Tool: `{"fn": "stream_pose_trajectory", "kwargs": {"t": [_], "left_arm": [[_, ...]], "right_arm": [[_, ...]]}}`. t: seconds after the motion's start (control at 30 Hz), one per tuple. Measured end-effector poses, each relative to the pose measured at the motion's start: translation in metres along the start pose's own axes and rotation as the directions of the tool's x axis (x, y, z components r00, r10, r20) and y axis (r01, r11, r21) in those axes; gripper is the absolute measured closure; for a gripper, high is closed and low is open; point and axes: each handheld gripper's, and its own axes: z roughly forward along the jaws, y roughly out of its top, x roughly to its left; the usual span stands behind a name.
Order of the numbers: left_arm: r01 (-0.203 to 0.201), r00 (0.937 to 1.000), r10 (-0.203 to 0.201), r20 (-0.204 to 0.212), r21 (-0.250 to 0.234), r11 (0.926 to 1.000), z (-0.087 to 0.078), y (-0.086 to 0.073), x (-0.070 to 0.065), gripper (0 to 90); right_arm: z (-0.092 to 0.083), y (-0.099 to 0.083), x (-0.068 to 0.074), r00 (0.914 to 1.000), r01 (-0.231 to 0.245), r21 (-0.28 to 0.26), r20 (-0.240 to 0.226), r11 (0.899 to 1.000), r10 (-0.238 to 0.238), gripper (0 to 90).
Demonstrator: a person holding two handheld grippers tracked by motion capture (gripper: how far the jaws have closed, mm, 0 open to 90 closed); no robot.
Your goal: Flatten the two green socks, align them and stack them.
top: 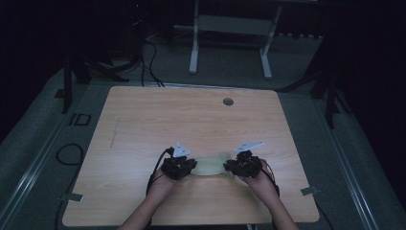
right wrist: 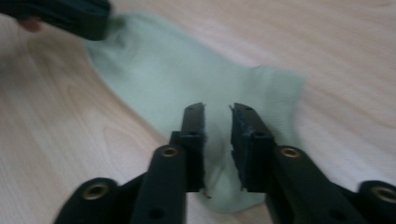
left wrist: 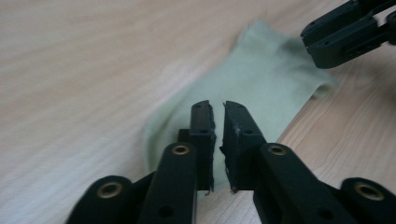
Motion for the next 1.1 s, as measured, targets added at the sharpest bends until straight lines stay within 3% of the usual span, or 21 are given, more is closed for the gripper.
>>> {"fn": "stream_pose_trajectory", "kwargs": {"t": [0.07,0.1,0.13,0.2,0.47,0.57,0.7,0.77,0.93,1.03,1.1], "left_arm": [[0.003,1.0000,-0.003,0.004,0.017,0.9999,0.005,-0.001,0.000,83.0],[-0.003,1.0000,0.003,-0.005,0.049,0.9988,0.015,-0.003,0.000,83.0],[-0.010,0.9998,0.011,-0.019,0.056,0.9984,0.018,-0.004,0.000,79.1],[-0.007,0.9997,0.008,-0.023,0.048,0.9988,0.020,-0.005,0.001,76.2],[0.008,0.9988,-0.006,-0.049,0.047,0.9989,0.019,-0.007,0.005,76.1],[0.017,0.9991,-0.015,-0.040,0.041,0.9990,0.017,-0.009,0.005,76.1],[0.007,0.9989,-0.004,-0.046,0.050,0.9987,0.016,-0.009,0.002,75.9],[0.011,0.9996,-0.009,-0.025,0.047,0.9988,0.016,-0.010,0.001,73.5],[0.000,1.0000,0.000,0.007,0.006,1.0000,0.012,-0.014,-0.003,59.7],[0.021,0.9994,-0.020,0.028,-0.036,0.9991,0.005,-0.015,-0.004,53.5],[0.006,0.9999,-0.006,0.012,-0.056,0.9984,-0.002,-0.015,-0.007,49.1]], "right_arm": [[0.002,-0.001,0.002,1.0000,0.007,0.013,-0.002,1.000,-0.007,75.8],[0.005,-0.002,0.003,0.9999,0.009,0.019,-0.005,1.000,-0.009,75.2],[0.012,-0.005,0.004,0.9998,0.020,0.047,-0.001,0.999,-0.020,70.2],[0.017,-0.009,0.004,0.9991,0.039,0.067,0.017,0.997,-0.040,69.2],[0.011,-0.017,-0.006,0.9976,0.068,0.050,0.002,0.996,-0.069,62.9],[0.006,-0.021,-0.013,0.9983,0.059,0.042,-0.002,0.997,-0.059,62.9],[0.007,-0.019,-0.012,0.9972,0.074,0.053,0.010,0.996,-0.074,62.6],[0.008,-0.017,-0.012,0.9973,0.072,0.061,0.009,0.996,-0.073,62.1],[0.008,-0.014,-0.011,0.9966,0.082,0.065,-0.010,0.995,-0.081,60.1],[0.005,-0.011,-0.009,0.9963,0.086,0.050,-0.011,0.995,-0.086,55.8],[0.000,-0.009,-0.009,0.9974,0.070,0.024,-0.015,0.997,-0.070,49.0]]}}
